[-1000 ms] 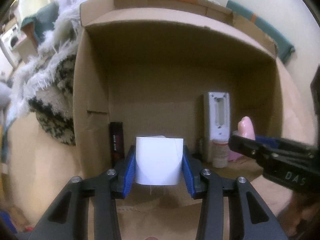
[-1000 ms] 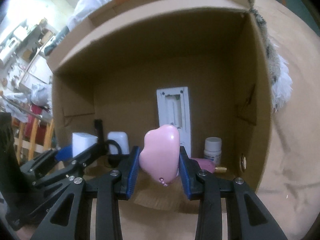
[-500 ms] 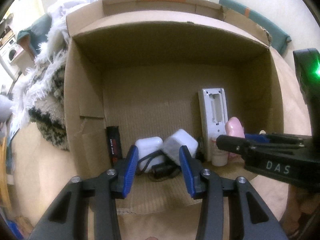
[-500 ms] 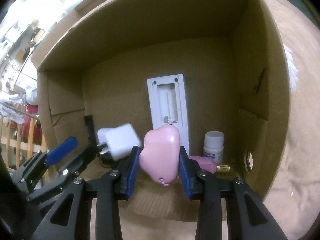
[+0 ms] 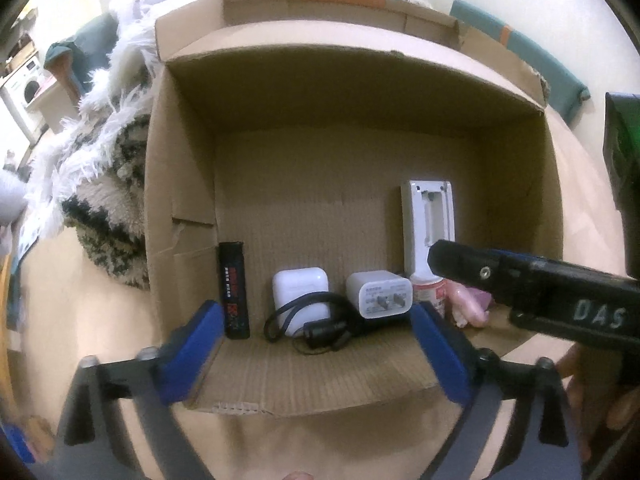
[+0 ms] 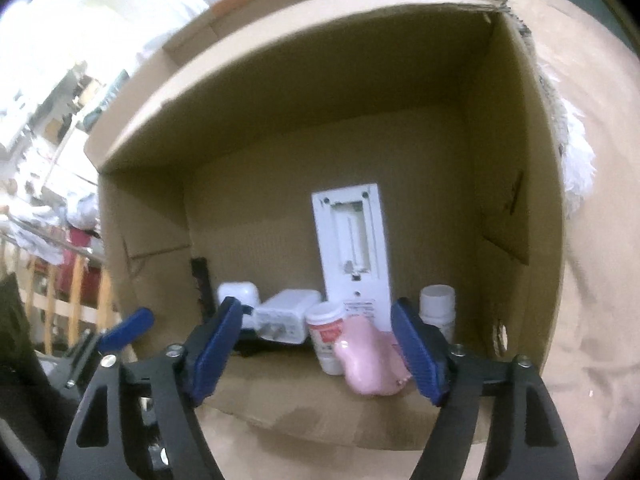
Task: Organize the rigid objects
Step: 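Carry the charger and heart keychain into the box and open both grippers, then withdraw both grippers from the box toward the remaining items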
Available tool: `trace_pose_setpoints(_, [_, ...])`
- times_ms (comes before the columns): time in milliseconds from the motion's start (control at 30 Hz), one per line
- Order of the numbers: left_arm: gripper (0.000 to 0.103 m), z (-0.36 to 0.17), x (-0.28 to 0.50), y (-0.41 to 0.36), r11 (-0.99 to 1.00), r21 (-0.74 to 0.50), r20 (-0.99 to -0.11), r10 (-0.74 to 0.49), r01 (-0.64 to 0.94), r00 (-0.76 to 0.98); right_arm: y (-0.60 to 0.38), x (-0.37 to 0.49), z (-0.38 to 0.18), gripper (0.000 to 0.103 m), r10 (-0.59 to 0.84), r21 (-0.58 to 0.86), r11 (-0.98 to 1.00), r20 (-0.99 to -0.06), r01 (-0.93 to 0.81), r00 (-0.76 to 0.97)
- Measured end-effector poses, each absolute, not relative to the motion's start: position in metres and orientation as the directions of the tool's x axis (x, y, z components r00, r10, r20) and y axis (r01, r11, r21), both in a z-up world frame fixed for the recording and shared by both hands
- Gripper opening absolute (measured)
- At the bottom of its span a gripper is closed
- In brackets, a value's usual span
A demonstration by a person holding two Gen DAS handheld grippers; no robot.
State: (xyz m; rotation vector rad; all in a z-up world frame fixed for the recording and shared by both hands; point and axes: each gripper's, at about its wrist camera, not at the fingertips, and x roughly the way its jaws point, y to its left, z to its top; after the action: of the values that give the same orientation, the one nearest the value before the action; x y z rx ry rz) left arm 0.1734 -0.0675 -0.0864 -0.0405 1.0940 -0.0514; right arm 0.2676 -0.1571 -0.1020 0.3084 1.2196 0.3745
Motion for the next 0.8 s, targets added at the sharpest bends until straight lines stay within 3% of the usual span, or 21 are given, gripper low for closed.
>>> trace_pose_setpoints(33, [0.101,-0.086,0.173,-0.067,0.998,-0.055,-0.887,-0.058,0.021,0.459,-0.159,0.268,-0.101,0.094,0.443,0.431,0.896,-0.844,-0.108,0.303])
trace_pose_setpoints(100, [0.101,-0.084,0.173,-0.065,0.997,-0.074,-0.886,-0.074,0.018,0.458,-0.161,0.268,-0.1,0.096,0.45,0.441,0.891,-0.835,-0.103,0.316])
trace_pose_setpoints(800, [0.102,-0.039,0.137,-0.041,0.987,-0.158,-0.856,-0.126,-0.021,0.501,-0.191,0.229,-0.064,0.097,0.46,0.454,0.884,-0.802,-0.114,0.381])
